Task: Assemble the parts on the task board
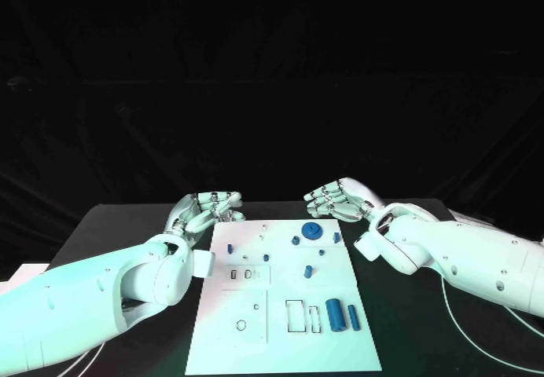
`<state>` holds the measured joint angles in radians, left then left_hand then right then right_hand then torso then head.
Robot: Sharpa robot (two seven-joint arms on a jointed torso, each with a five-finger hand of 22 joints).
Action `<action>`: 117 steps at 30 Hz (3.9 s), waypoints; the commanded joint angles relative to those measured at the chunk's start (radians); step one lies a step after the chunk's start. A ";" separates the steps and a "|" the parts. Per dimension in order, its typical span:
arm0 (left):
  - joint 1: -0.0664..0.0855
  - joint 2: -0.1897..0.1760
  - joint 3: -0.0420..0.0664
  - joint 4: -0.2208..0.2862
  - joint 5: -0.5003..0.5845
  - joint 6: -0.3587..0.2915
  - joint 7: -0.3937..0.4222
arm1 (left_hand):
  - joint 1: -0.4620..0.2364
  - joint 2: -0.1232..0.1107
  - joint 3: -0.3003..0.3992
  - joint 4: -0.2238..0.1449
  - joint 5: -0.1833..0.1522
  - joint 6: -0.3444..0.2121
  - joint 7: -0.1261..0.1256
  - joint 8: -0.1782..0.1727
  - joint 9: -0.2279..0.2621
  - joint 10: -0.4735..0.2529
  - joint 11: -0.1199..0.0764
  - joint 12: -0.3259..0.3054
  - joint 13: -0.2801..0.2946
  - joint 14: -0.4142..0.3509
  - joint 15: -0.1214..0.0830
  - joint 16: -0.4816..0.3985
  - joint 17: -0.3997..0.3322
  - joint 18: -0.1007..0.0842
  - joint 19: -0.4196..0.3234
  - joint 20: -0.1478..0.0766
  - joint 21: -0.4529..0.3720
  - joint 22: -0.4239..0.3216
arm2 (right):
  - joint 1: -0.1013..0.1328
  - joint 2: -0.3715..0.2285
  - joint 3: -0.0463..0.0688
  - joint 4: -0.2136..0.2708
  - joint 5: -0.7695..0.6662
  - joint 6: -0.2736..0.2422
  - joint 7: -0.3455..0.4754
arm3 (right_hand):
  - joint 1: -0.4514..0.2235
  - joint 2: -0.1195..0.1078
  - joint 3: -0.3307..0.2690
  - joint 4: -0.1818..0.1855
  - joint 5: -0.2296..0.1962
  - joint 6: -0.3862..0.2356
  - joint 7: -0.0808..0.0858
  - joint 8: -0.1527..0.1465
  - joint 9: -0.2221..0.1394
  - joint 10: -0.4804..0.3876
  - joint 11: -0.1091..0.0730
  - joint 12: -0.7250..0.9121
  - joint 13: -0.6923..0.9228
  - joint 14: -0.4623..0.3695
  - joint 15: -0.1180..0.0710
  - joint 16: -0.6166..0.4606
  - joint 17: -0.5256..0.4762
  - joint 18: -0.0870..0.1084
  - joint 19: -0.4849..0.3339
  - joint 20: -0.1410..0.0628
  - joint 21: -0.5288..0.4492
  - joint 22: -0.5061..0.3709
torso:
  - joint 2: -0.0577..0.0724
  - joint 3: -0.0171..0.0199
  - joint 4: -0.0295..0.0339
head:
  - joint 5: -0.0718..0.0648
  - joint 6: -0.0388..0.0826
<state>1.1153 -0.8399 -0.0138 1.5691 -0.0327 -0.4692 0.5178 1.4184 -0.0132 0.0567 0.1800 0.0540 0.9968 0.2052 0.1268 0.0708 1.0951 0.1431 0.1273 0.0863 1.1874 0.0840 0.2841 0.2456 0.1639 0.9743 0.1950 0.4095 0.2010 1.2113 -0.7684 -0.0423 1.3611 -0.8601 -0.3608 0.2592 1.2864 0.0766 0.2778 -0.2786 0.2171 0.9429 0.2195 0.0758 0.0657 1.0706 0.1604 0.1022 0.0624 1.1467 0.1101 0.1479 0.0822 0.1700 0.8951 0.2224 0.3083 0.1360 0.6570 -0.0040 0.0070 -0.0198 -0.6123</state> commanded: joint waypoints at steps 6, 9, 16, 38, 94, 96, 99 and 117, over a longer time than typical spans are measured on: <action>0.004 -0.021 0.007 0.095 -0.004 0.051 -0.025 | 0.005 -0.003 -0.005 -0.012 0.000 -0.002 0.004 -0.018 -0.003 0.000 0.003 -0.018 0.001 0.011 0.001 0.012 0.023 0.017 0.011 -0.002 0.015 0.008 | 0.028 0.010 0.005 0.013 -0.549 0.103 -0.246 | 0.008 -0.068 -0.021 0.016 -0.031 0.074 -0.042 -0.007 0.002 0.111 -0.055 -0.024 0.003 0.286 -0.089 0.103 0.087 0.012 0.184 -0.103 0.290 0.159 | 0.058 -0.0034 0.0170 | -0.018 0.009; 0.005 -0.025 0.008 0.118 -0.003 0.052 -0.029 | 0.002 -0.003 -0.008 -0.015 0.000 -0.004 0.005 -0.022 -0.004 -0.004 0.006 -0.025 0.001 0.003 0.003 0.010 0.029 0.016 0.007 -0.001 0.016 0.010 | 0.039 0.019 0.005 0.017 -0.653 0.131 -0.296 | 0.001 -0.078 -0.024 0.026 -0.034 0.082 -0.052 -0.008 0.002 0.122 -0.064 -0.030 0.004 0.334 -0.102 0.134 0.119 0.012 0.198 -0.115 0.344 0.191 | 0.071 -0.0029 0.0208 | -0.020 0.011; 0.011 -0.034 0.009 0.154 -0.002 0.051 -0.036 | -0.003 -0.003 -0.012 -0.016 0.000 -0.007 0.008 -0.027 -0.004 -0.009 0.009 -0.032 0.000 -0.007 0.006 0.007 0.035 0.014 0.001 0.001 0.016 0.011 | 0.056 0.031 0.006 0.029 -0.790 0.167 -0.364 | -0.014 -0.099 -0.007 0.063 -0.038 0.090 -0.070 -0.011 0.001 0.117 -0.074 -0.037 0.004 0.362 -0.118 0.315 0.250 0.012 0.212 -0.129 0.474 0.271 | 0.091 -0.0036 0.0272 | -0.026 0.018; 0.016 -0.042 0.011 0.183 0.012 0.047 -0.033 | -0.006 -0.001 -0.015 -0.018 0.001 -0.010 0.011 -0.031 -0.004 -0.012 0.011 -0.037 0.001 -0.011 0.008 0.006 0.040 0.014 -0.003 0.003 0.017 0.012 | 0.068 0.068 0.005 0.043 -0.901 0.264 -0.416 | -0.007 -0.159 0.026 0.169 -0.047 0.095 -0.078 -0.008 0.003 0.091 -0.077 -0.035 0.005 0.347 -0.112 0.838 0.698 -0.027 0.269 -0.125 0.827 0.648 | 0.118 -0.0045 0.0350 | -0.034 0.025; 0.016 -0.047 0.011 0.170 0.033 0.056 -0.041 | -0.001 0.007 -0.012 -0.023 0.001 -0.011 0.012 -0.033 -0.003 -0.012 0.012 -0.041 0.001 -0.015 0.009 0.006 0.046 0.015 -0.006 0.004 0.019 0.014 | 0.063 0.118 0.007 0.016 -0.879 0.013 -0.422 | 0.069 -0.126 0.187 0.218 -0.126 0.189 -0.080 -0.004 0.015 0.170 -0.090 -0.038 0.004 0.338 -0.121 1.024 0.859 -0.061 0.347 -0.127 1.009 0.892 | 0.135 -0.0084 0.0512 | -0.021 0.019; 0.017 -0.049 0.011 0.170 0.033 0.058 -0.040 | -0.001 0.007 -0.012 -0.023 0.001 -0.011 0.012 -0.033 -0.003 -0.012 0.012 -0.041 0.001 -0.015 0.009 0.006 0.046 0.015 -0.006 0.004 0.019 0.014 | 0.064 0.127 0.008 0.010 -0.877 0.006 -0.424 | 0.069 -0.126 0.187 0.218 -0.126 0.189 -0.080 -0.004 0.015 0.170 -0.090 -0.038 0.004 0.338 -0.121 1.024 0.859 -0.061 0.347 -0.127 1.009 0.892 | 0.136 -0.0080 0.0496 | -0.019 0.019; 0.017 -0.051 0.011 0.172 0.033 0.060 -0.039 | -0.001 0.007 -0.012 -0.023 0.001 -0.011 0.012 -0.033 -0.003 -0.012 0.012 -0.041 0.001 -0.015 0.009 0.006 0.046 0.015 -0.006 0.004 0.019 0.014 | 0.065 0.142 0.008 0.000 -0.876 0.000 -0.426 | 0.068 -0.128 0.189 0.219 -0.130 0.189 -0.080 -0.005 0.015 0.169 -0.089 -0.038 0.004 0.338 -0.121 1.026 0.861 -0.061 0.347 -0.126 1.010 0.892 | 0.137 -0.0075 0.0479 | -0.016 0.021; 0.023 -0.052 0.011 0.177 0.032 0.064 -0.039 | -0.002 0.009 -0.013 -0.026 0.000 -0.010 0.013 -0.035 -0.003 -0.012 0.013 -0.043 0.002 -0.022 0.011 0.003 0.050 0.014 -0.013 0.005 0.018 0.014 | 0.065 0.236 0.008 -0.095 -0.866 0.001 -0.416 | 0.066 -0.131 0.192 0.221 -0.132 0.187 -0.078 -0.006 0.014 0.167 -0.088 -0.039 0.004 0.338 -0.120 1.030 0.866 -0.062 0.348 -0.126 1.013 0.896 | 0.144 -0.0081 0.0504 | -0.013 0.018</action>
<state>1.1364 -0.8934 -0.0041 1.7423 -0.0027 -0.4278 0.4711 1.4183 -0.0132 0.0429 0.1610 0.0535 0.9896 0.2122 0.0958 0.0687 1.0846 0.1534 0.0891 0.0873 1.1707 0.0930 0.2935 0.2939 0.1633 0.9701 0.1986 0.4247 0.2136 1.2768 -0.5353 -0.0346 1.2697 -1.7267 -0.3506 -0.1602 1.3504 -0.0503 0.4640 -0.0591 0.0862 1.1325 0.1355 0.0728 0.0792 1.2387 0.0663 0.0607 0.0651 1.4665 -0.0110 1.1719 0.9475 0.1233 1.2377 0.0932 1.3173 1.0314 0.7995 -0.0117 0.0570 -0.0327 -0.5931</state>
